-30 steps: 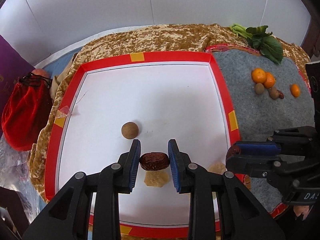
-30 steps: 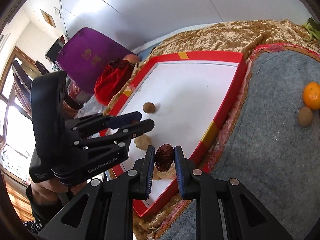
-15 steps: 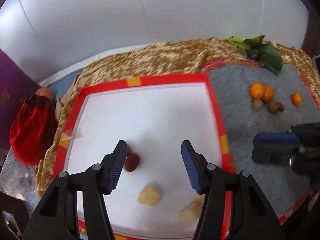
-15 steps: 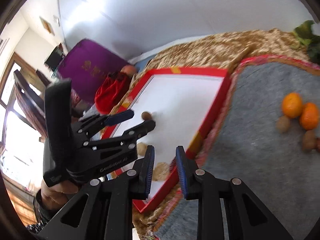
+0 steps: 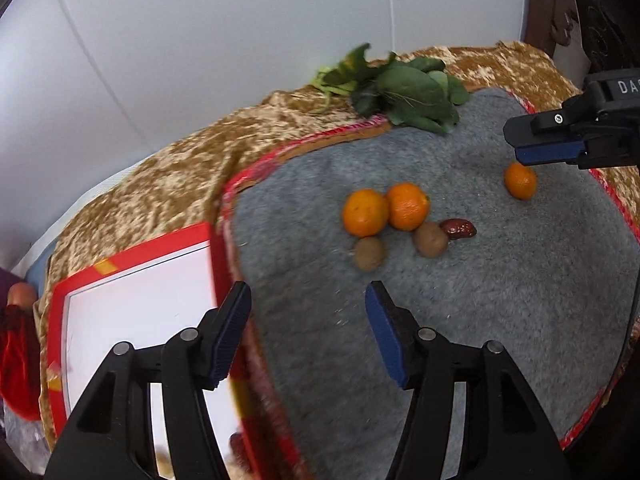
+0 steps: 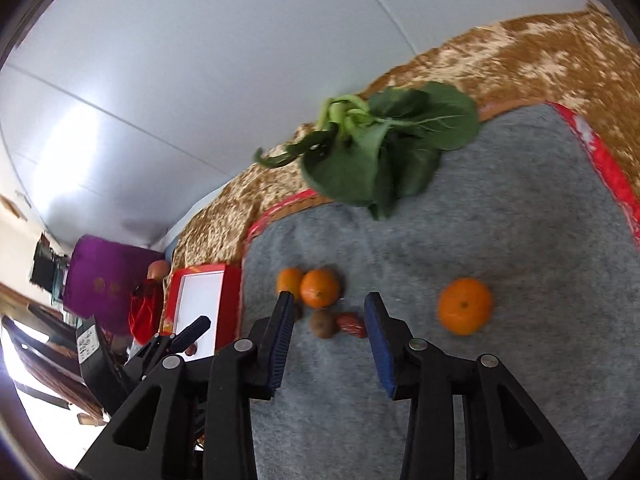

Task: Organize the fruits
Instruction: 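Move left tool to a brown round fruit while right tool approaches a red date, then close left tool on the brown round fruit while right tool grasps the red date, then carry brown fruit and date over the white tray and open both tools, then move both open tools back over the mat toward the oranges and brown fruit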

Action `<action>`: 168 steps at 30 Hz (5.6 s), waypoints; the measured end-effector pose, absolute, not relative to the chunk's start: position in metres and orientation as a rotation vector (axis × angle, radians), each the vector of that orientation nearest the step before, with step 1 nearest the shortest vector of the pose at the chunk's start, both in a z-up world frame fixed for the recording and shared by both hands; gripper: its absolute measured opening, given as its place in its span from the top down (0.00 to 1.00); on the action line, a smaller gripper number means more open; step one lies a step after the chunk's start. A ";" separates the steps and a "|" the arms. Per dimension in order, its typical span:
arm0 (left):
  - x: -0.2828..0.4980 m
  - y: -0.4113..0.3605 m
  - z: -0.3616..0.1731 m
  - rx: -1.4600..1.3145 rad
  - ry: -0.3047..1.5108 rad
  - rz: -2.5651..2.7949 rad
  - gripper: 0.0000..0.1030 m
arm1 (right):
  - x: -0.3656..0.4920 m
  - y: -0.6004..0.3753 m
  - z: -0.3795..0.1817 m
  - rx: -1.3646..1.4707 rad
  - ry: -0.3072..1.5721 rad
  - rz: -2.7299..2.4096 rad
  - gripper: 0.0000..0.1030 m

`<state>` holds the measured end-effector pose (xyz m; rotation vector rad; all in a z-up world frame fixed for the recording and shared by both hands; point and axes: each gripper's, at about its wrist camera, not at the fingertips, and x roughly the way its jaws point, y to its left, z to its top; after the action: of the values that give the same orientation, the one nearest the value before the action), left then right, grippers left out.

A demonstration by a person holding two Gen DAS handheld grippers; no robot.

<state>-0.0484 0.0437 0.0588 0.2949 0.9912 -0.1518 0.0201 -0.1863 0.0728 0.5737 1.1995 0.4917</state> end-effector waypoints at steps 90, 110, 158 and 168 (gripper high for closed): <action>-0.109 0.172 0.115 0.139 0.864 0.225 0.81 | -0.049 -0.006 0.080 0.307 1.127 0.852 0.85; -0.107 0.191 0.098 0.125 0.932 0.265 0.81 | -0.070 0.025 0.075 0.207 1.098 0.894 0.85; -0.088 0.245 0.047 0.036 1.148 0.398 0.78 | -0.058 0.105 0.050 0.132 1.143 0.884 0.65; -0.080 0.225 0.072 0.084 1.032 0.439 0.35 | -0.056 0.064 0.078 0.153 1.093 0.824 0.49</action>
<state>-0.0796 0.2250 0.0720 0.0838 1.0318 0.4386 -0.0560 0.0643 0.0776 0.1531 1.0926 0.8240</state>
